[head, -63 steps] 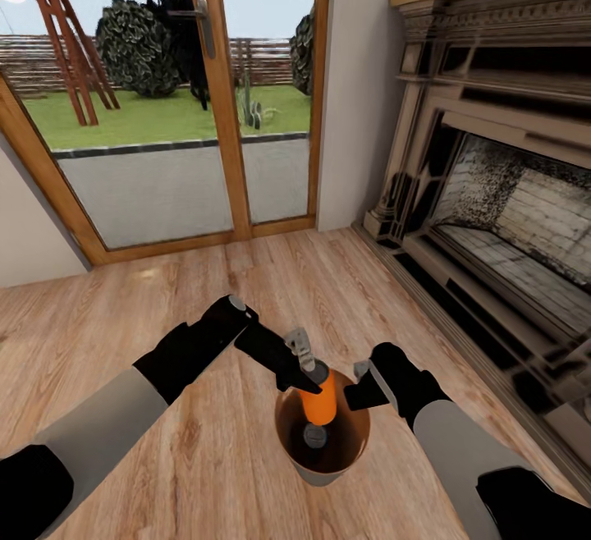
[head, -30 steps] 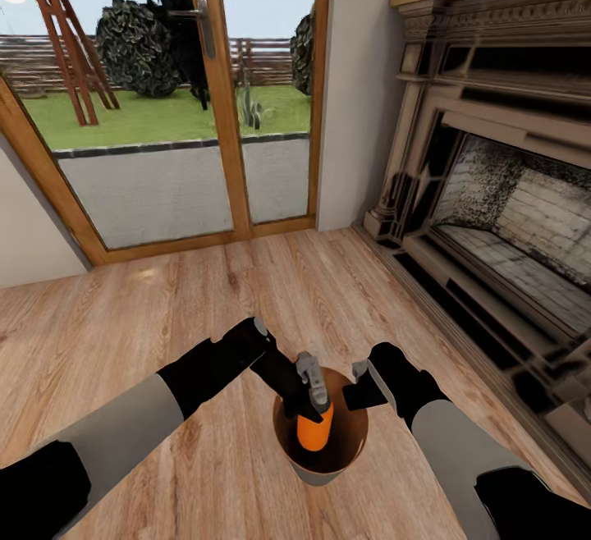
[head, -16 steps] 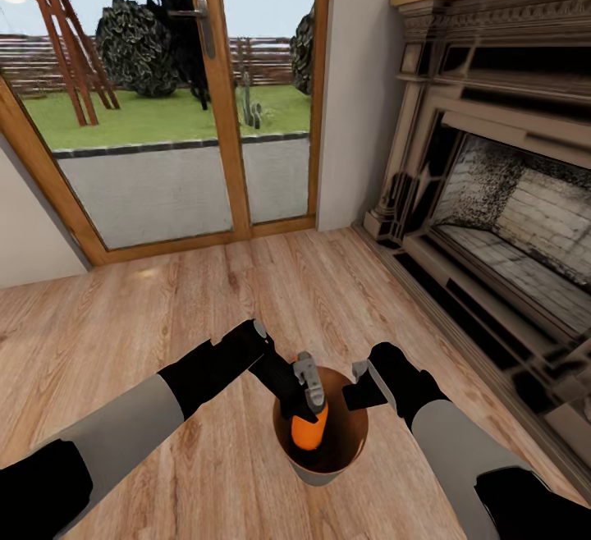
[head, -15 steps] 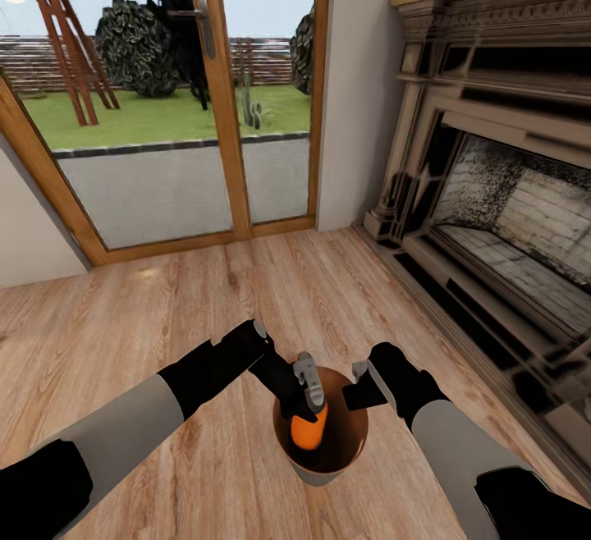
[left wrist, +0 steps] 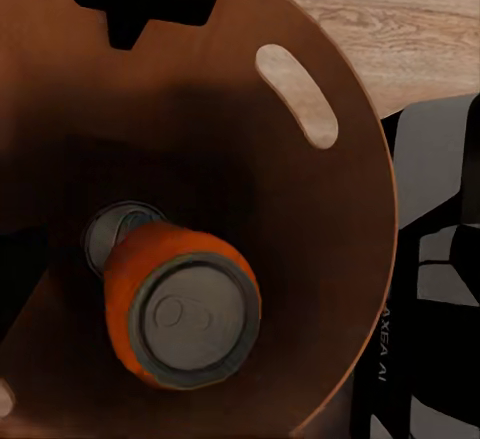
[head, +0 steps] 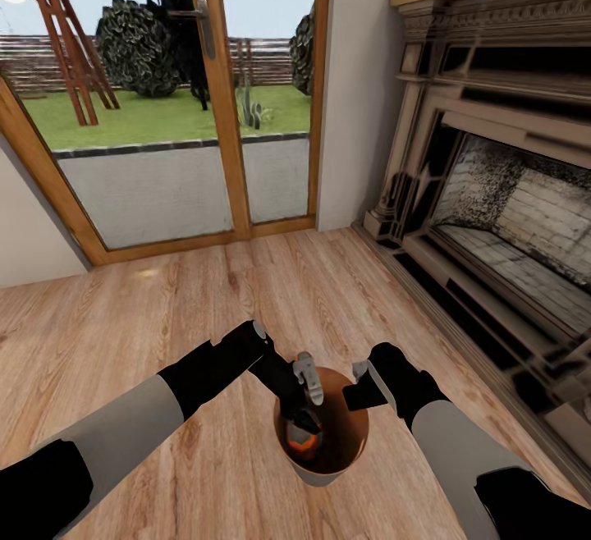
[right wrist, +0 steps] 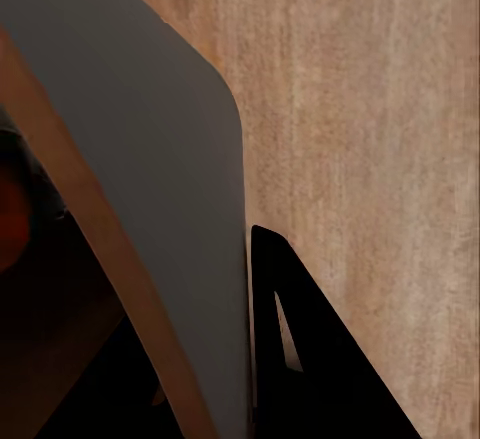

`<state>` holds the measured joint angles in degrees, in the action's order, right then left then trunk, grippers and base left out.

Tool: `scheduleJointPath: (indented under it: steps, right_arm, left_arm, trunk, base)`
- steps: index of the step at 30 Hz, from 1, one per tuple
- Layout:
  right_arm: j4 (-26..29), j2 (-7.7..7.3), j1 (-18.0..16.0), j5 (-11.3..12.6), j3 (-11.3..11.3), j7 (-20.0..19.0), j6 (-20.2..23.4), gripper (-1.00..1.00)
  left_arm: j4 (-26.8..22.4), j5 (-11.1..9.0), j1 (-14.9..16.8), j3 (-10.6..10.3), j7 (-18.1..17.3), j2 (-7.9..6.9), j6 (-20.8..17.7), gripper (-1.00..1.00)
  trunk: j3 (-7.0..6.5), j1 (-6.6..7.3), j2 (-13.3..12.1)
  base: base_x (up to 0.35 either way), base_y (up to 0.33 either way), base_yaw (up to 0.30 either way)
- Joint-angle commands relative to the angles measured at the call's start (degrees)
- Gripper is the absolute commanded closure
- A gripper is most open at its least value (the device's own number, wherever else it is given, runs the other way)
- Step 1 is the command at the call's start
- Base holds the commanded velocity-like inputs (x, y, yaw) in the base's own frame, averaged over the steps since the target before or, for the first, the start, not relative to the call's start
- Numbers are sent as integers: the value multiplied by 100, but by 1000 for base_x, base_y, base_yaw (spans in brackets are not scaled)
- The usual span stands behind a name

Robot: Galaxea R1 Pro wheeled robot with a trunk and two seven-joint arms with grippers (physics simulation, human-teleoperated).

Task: Put the three can of soda from the living room inside the tash can in the kitchen.

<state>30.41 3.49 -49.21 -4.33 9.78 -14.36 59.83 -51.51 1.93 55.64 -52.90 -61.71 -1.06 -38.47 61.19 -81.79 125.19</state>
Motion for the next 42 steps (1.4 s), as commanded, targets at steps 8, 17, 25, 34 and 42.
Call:
scheduleJointPath:
  steps: [8,17,25,34,42]
  right_arm:
    - [0,2,-1,204,-11,-9,17,100]
    - [8,-12,-1,204,-12,-6,17,100]
    - [17,-59,7,204,-18,-6,17,100]
    - [19,-84,15,212,-28,-14,17,100]
    - [29,-401,16,247,-75,-20,17,100]
  left_arm:
    - [1,1,0,6,1,-2,6,-100]
    - [-5,-44,0,8,-14,-30,41,-100]
    - [-132,-108,-133,68,-322,-125,370,-100]
    - [-585,-373,-582,2867,-1973,-1048,1173,-100]
    - [1117,-519,-886,5821,-2338,-1504,2411,-100]
  trunk:
    - [0,0,0]
    - [0,0,0]
    - [0,0,0]
    - [0,0,0]
    - [0,0,0]
  base:
    - [0,0,0]
    - [0,0,0]
    - [0,0,0]
    - [0,0,0]
    - [0,0,0]
